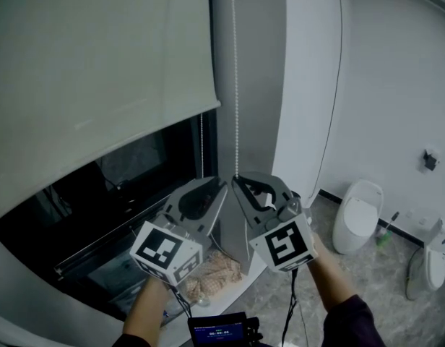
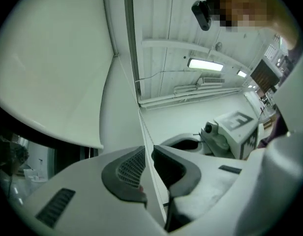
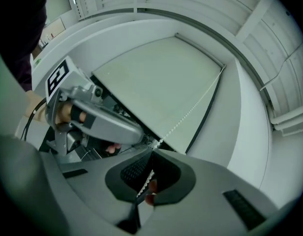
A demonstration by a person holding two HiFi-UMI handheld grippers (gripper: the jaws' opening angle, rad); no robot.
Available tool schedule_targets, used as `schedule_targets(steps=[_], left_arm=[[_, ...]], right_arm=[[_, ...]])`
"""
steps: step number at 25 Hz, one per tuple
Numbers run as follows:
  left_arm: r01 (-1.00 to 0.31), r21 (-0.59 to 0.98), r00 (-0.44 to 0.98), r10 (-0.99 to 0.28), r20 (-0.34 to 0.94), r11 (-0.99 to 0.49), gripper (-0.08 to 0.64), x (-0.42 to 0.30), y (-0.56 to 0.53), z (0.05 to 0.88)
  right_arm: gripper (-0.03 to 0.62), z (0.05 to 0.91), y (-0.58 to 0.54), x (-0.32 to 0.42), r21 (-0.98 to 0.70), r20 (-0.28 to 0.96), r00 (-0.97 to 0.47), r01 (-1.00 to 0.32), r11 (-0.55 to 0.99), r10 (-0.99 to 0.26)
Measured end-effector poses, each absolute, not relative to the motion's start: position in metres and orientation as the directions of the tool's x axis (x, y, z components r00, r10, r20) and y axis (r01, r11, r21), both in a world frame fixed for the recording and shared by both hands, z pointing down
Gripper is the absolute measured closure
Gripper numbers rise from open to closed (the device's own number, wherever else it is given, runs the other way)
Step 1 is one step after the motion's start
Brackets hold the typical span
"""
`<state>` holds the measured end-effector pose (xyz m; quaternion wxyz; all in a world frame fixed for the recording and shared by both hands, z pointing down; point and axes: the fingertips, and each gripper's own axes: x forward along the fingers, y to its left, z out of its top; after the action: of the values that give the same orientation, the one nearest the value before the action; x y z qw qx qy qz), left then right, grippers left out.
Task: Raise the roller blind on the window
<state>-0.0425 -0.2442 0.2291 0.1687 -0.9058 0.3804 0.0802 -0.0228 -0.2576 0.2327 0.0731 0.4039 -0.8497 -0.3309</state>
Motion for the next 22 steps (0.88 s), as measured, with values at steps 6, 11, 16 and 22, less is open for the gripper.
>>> schedule_targets(steps=[6, 11, 16, 22], left_arm=[[-0.678, -0.202, 0.733, -0.629, -0.260, -0.707, 0.541, -0.025, -0.254, 0.209], [-0.645, -0.186, 0.761, -0.602, -0.241, -0.741, 0.538, -0.013, -0.259, 0.203], [-0.671, -0.187, 0.739, -0.628, -0.243, -0.718, 0.535, -0.018, -0.272, 0.193], [-0.691, -0.198, 0.721, -0.645, -0.253, -0.695, 0.536, -0.023, -0.279, 0.182]], right_arm=[[0.580, 0.257, -0.256, -0.019, 0.622, -0.117, -0.660, -0.632, 0.463, -0.742], [0.580, 0.283, -0.252, -0.025, 0.633, -0.090, -0.674, -0.607, 0.480, -0.733], [0.580, 0.315, -0.254, -0.026, 0.637, -0.048, -0.676, -0.588, 0.499, -0.735], [0.580, 0.356, -0.248, -0.034, 0.595, 0.027, -0.704, -0.559, 0.577, -0.710]])
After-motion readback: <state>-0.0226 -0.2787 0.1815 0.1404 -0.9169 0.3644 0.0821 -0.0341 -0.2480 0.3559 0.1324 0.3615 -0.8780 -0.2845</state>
